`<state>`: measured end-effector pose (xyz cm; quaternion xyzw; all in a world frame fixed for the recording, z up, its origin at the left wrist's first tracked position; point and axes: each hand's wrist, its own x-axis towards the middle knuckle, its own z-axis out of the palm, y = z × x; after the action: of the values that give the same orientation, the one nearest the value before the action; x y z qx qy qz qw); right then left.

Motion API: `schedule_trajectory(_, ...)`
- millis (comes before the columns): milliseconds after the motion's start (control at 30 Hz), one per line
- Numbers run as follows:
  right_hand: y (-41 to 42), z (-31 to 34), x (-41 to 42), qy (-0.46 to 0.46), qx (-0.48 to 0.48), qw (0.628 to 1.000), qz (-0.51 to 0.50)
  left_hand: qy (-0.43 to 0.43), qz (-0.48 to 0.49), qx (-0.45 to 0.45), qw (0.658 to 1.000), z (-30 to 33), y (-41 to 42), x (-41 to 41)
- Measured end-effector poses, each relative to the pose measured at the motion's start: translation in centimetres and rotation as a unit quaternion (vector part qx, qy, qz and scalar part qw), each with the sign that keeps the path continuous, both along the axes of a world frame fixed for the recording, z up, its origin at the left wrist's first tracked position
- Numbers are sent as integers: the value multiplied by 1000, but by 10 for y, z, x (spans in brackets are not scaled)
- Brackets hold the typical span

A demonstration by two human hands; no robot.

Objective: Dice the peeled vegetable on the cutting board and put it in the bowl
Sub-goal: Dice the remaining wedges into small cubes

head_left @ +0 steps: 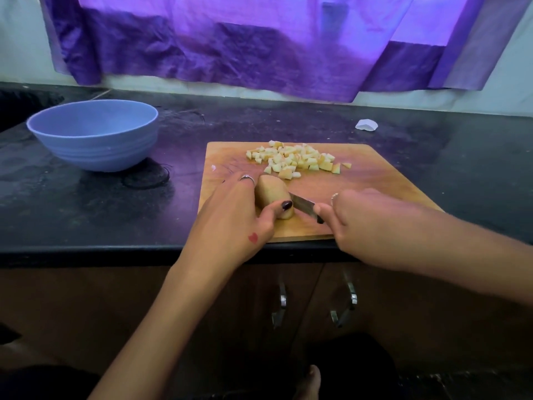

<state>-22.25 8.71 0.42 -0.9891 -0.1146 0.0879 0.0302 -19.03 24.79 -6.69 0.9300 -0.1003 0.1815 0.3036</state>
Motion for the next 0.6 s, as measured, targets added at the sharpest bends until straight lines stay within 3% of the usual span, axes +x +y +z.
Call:
schedule_trajectory(267, -18, -12, -23, -43, -75, 996, -27, 24, -5, -17, 1000, 8, 2, -3)
schedule_trajectory(367, -24, -2, -21, -13, 5, 998, -58, 17, -5, -31, 999, 8, 2, -7)
schedule_trajectory(467, -18, 5, -21, -42, 90, 993, -56, 25, 1, -36, 999, 8, 3, -10)
schedule_trajectory(600, 1, 2, -11, -33, 140, 989, -40, 25, 6, -41, 999, 9, 3, -11)
